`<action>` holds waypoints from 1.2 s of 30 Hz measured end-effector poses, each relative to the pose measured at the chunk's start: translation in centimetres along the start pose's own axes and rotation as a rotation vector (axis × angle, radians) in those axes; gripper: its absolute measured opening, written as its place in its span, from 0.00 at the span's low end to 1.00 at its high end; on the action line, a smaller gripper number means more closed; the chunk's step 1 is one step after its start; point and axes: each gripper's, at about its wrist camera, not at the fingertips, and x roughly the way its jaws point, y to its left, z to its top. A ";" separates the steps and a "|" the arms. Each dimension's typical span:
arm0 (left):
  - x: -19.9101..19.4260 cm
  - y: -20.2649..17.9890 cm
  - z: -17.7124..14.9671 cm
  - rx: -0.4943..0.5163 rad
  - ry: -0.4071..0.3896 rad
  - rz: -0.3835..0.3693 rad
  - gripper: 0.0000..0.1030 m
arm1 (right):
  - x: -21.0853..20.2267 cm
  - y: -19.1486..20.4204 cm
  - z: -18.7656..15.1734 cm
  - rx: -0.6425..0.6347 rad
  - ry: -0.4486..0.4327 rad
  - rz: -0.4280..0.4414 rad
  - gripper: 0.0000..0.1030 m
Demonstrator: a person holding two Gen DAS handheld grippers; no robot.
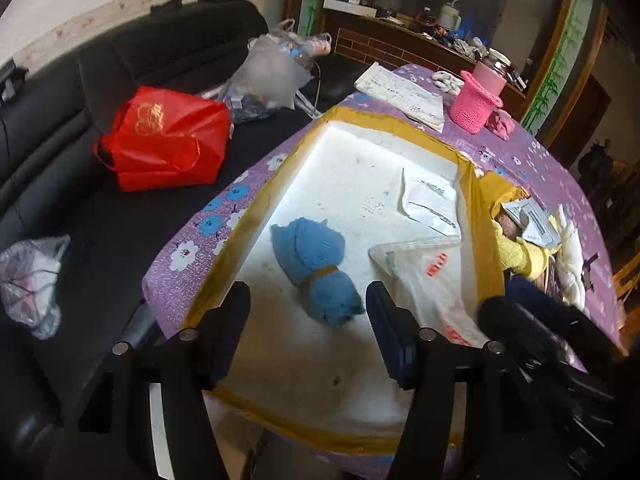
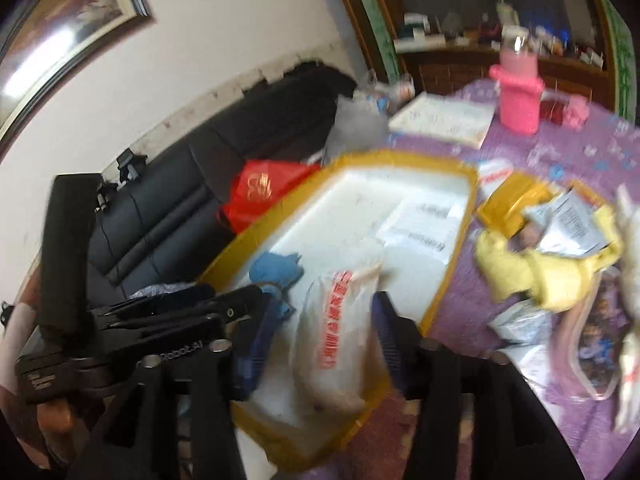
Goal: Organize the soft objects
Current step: 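Lower the blue toy and white bag into the foam box and release both, then grasp the white towel with the right gripper while the left grasps a desiccant packet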
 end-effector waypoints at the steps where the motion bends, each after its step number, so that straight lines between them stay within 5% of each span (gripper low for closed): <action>1: -0.3 -0.5 -0.1 0.009 -0.011 0.014 0.57 | -1.2 -0.2 -0.4 -0.007 -0.022 -0.012 0.59; 27: -9.0 -13.6 -5.7 0.262 -0.148 0.023 0.57 | -22.1 -8.4 -8.1 0.161 -0.059 0.005 0.75; 36: -7.5 -14.1 -6.7 0.229 -0.024 -0.189 0.57 | -23.6 -11.3 -8.4 0.246 -0.026 -0.068 0.77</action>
